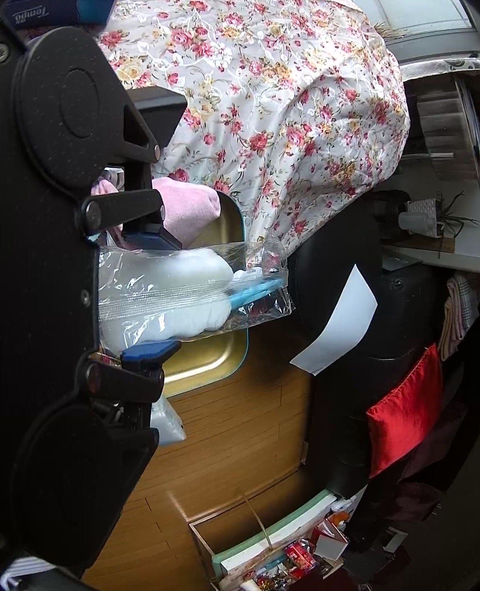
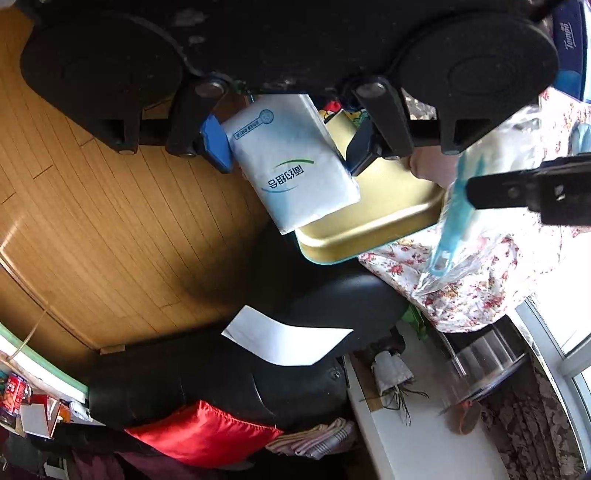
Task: Organize soft objects
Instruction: 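Carry bag and packet over the tray and open both tools to drop them, then withdraw both open tools from the tray, then move the left tool to the white tissue packet and close on it, then grasp the blue face mask with the right tool while the left tool holds the packet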
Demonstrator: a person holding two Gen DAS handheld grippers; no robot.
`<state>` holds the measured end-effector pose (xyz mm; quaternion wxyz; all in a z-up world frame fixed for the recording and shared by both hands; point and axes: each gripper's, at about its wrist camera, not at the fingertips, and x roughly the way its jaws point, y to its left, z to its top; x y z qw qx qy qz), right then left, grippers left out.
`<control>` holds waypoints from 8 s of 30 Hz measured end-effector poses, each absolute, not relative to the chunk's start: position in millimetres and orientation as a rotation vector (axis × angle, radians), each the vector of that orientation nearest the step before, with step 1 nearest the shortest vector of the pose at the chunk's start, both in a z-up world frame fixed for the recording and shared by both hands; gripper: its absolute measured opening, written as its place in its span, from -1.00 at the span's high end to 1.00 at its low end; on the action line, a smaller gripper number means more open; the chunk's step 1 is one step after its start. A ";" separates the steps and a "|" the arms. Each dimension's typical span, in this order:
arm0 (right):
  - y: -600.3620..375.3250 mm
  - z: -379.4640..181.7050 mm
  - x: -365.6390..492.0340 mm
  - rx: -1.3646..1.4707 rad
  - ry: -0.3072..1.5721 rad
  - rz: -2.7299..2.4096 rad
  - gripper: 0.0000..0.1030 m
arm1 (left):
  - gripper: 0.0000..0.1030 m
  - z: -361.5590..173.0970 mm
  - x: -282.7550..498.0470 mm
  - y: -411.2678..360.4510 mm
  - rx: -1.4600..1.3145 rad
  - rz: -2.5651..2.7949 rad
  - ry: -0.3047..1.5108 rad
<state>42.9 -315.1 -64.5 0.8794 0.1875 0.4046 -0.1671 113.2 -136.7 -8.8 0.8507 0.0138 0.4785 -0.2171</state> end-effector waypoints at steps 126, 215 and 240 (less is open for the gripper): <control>-247.8 -79.7 -26.7 0.191 0.667 -0.593 -0.66 | -0.80 -54.6 71.8 257.0 0.193 -0.055 1.116; 200.2 -68.3 297.6 0.089 1.130 0.124 -0.90 | -0.93 -97.7 126.7 282.2 -0.011 -0.017 1.341; 210.1 -72.7 284.5 -0.037 1.142 0.181 0.21 | -0.93 -102.1 131.0 293.1 -0.029 -0.013 1.360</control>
